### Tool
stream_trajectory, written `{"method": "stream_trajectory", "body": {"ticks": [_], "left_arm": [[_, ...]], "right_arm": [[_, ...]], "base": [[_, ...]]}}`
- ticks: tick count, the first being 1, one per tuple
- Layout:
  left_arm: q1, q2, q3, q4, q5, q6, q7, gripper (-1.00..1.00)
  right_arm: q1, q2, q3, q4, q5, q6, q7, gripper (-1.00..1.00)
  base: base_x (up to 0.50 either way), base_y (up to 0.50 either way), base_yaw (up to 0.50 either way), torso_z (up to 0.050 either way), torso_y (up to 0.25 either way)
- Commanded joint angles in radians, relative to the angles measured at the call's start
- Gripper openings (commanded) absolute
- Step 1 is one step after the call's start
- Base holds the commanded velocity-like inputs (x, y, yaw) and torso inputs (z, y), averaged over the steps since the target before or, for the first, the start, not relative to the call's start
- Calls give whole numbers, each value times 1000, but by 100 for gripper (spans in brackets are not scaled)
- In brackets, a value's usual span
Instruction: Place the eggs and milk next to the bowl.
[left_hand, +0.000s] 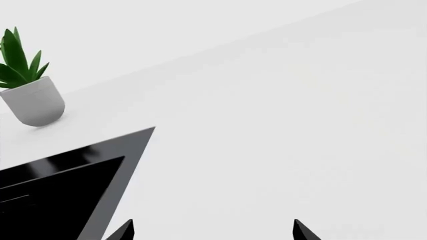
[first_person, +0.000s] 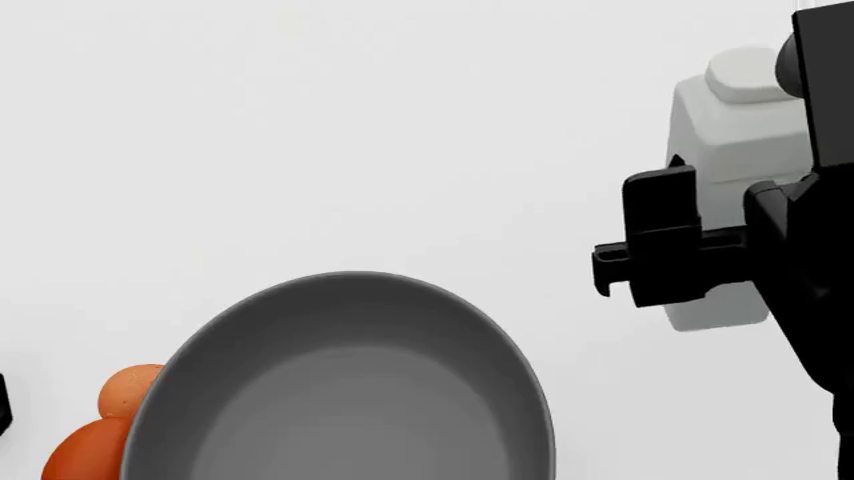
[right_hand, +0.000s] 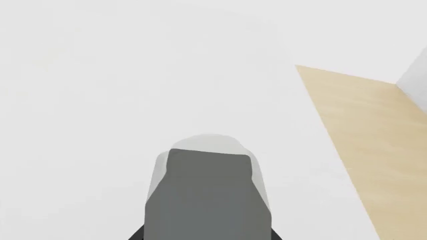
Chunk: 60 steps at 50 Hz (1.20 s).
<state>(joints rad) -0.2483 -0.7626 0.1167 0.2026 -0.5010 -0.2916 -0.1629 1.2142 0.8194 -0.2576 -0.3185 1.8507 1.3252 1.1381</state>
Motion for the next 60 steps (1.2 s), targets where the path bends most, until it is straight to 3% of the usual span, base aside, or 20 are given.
{"method": "stream_trajectory", "body": {"ticks": [1, 19, 60], "left_arm": [[4, 16, -31, 12, 11, 6, 25, 100], [-10, 18, -20, 8, 17, 1, 28, 100], [-12, 24, -4, -11, 34, 14, 34, 100]], "right_arm": [[-7, -26, 31, -31, -9, 5, -46, -100], [-20, -58, 3, -64, 67, -34, -34, -100], [-102, -66, 5, -104, 41, -86, -82, -100]], "base": [[0, 0, 0, 0, 0], [0, 0, 0, 0, 0], [0, 0, 0, 0, 0]]}}
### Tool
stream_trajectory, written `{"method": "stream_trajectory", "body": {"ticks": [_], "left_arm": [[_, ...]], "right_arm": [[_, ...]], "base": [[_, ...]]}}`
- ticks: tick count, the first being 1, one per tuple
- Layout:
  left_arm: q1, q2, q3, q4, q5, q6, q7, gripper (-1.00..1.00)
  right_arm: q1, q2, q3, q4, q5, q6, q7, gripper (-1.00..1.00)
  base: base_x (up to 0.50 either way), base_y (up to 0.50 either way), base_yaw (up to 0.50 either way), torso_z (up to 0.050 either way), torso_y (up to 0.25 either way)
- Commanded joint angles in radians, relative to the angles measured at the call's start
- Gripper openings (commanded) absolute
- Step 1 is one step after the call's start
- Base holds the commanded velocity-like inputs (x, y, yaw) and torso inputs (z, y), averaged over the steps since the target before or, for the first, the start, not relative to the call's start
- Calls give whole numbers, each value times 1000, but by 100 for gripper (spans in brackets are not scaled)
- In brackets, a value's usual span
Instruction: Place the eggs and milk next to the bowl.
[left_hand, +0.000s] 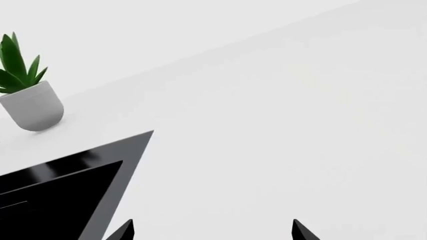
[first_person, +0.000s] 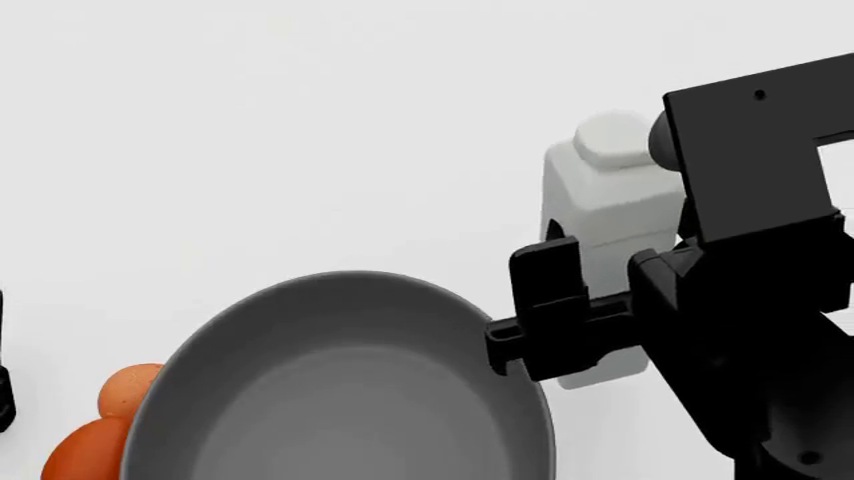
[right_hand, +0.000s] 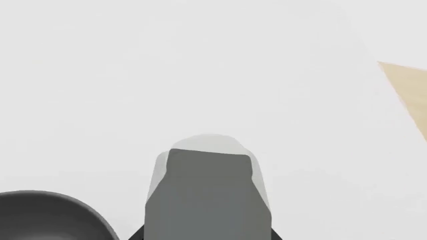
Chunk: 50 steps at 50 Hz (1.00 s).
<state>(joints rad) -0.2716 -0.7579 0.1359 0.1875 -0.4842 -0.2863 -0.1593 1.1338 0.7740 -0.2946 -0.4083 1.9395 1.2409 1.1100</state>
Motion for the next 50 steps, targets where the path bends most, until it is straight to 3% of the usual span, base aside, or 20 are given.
{"method": "stream_trajectory", "body": {"ticks": [1, 50], "left_arm": [[12, 20, -23, 4, 17, 9, 30, 100], [-8, 28, 0, -14, 35, 11, 36, 100]], "right_arm": [[-23, -20, 43, -14, -48, -3, -56, -100], [-201, -1, 102, -45, -208, -74, -208, -100]], "base": [[0, 0, 0, 0, 0], [0, 0, 0, 0, 0]]}}
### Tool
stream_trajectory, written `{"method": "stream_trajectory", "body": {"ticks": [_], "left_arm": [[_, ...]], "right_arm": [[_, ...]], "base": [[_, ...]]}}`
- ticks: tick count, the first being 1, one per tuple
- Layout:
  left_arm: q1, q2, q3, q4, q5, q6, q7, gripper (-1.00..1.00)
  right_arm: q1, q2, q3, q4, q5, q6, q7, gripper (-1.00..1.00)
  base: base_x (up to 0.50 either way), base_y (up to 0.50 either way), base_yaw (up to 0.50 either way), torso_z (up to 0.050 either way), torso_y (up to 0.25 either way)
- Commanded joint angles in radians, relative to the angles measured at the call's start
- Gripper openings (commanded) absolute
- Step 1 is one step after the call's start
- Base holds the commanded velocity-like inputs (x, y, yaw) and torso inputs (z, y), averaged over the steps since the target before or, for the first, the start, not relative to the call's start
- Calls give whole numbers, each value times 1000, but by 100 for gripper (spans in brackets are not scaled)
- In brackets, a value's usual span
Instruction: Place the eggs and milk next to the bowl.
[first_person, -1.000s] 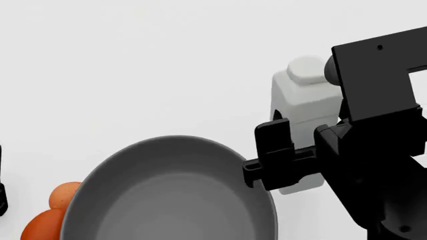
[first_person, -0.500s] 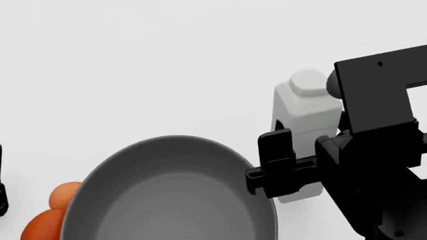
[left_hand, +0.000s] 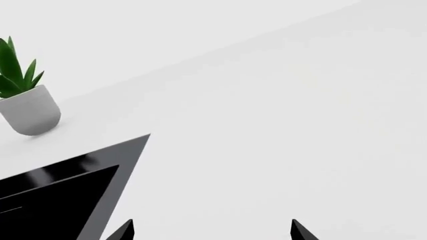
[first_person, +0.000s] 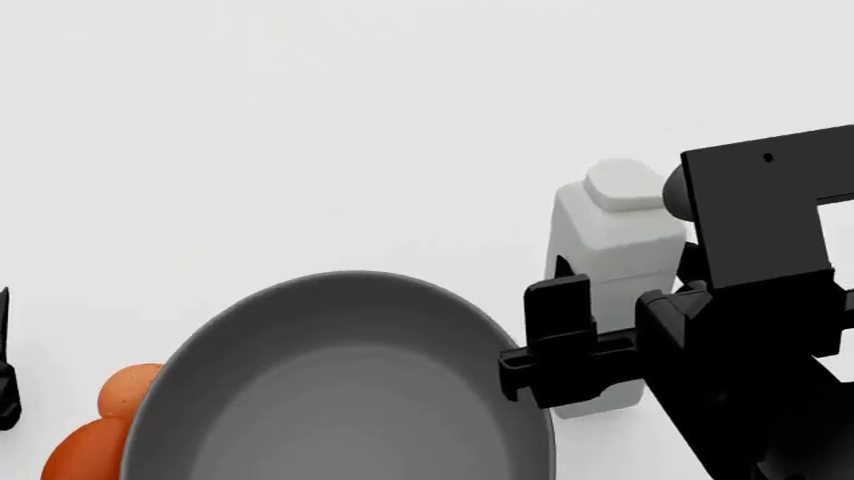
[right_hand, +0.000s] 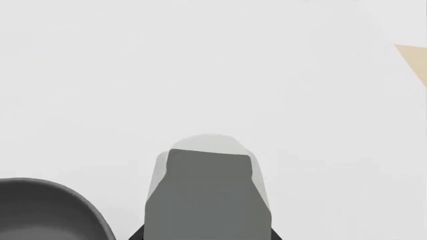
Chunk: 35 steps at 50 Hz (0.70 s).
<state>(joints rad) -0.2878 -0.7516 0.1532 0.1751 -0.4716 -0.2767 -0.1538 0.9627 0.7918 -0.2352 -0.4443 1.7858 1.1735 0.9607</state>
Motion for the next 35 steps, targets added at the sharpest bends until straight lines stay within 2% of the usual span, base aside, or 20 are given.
{"method": "stream_trajectory", "body": {"ticks": [1, 12, 13, 35], "left_arm": [[7, 22, -16, -1, 23, 1, 30, 100], [11, 20, -17, -2, 24, 3, 31, 100], [13, 19, -17, -2, 24, 4, 30, 100], [22, 9, -30, 17, 14, 3, 28, 100]], "right_arm": [[-30, -21, 40, -9, -59, -6, -62, -100], [-29, -22, 31, -3, -63, -7, -71, -100], [-26, -21, 31, -3, -57, -7, -67, 100], [45, -3, 16, -23, 57, -13, 5, 100]], "base": [[0, 0, 0, 0, 0], [2, 0, 0, 0, 0], [12, 0, 1, 0, 0], [0, 0, 0, 0, -1]]}}
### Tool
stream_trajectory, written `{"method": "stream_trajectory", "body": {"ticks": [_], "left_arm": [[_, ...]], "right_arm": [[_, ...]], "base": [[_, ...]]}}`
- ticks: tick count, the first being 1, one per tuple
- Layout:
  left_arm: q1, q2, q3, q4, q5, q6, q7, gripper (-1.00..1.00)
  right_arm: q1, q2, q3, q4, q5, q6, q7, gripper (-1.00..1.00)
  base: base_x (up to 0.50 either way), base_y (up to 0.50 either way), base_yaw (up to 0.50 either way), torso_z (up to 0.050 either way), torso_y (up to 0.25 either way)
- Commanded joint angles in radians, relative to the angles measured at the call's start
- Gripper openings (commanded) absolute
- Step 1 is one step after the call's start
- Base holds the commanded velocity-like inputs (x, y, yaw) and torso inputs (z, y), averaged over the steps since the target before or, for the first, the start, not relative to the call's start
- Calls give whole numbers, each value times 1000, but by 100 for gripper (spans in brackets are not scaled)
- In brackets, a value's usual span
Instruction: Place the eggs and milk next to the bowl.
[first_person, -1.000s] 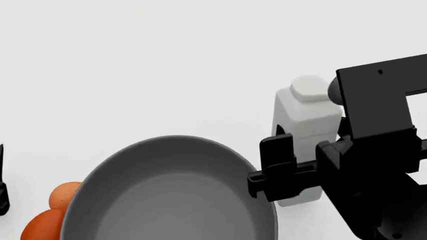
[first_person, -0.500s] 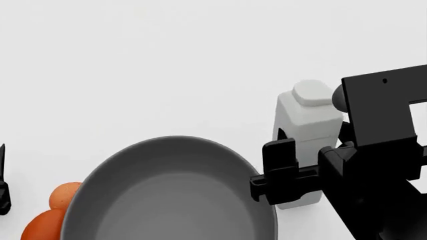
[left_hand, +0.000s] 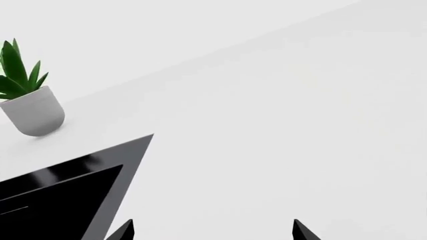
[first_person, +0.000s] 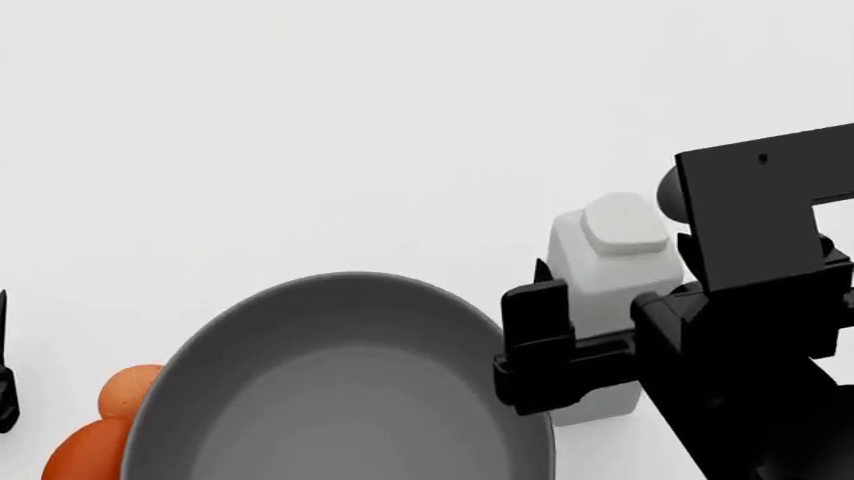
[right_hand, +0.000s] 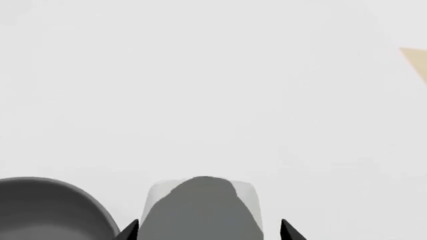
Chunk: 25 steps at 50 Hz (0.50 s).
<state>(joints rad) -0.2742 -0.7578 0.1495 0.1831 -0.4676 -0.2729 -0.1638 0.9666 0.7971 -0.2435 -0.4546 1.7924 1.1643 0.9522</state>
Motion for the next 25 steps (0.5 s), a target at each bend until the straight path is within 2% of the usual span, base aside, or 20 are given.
{"method": "stream_trajectory", "body": {"ticks": [1, 25], "left_arm": [[7, 15, -26, 9, 9, -2, 39, 100], [20, -4, -56, 48, -12, -10, 28, 100]], "right_arm": [[52, -5, 23, -13, 61, -4, 22, 100], [366, 23, -50, 16, 283, -15, 194, 100]], "base": [[0, 0, 0, 0, 0], [0, 0, 0, 0, 0]]}}
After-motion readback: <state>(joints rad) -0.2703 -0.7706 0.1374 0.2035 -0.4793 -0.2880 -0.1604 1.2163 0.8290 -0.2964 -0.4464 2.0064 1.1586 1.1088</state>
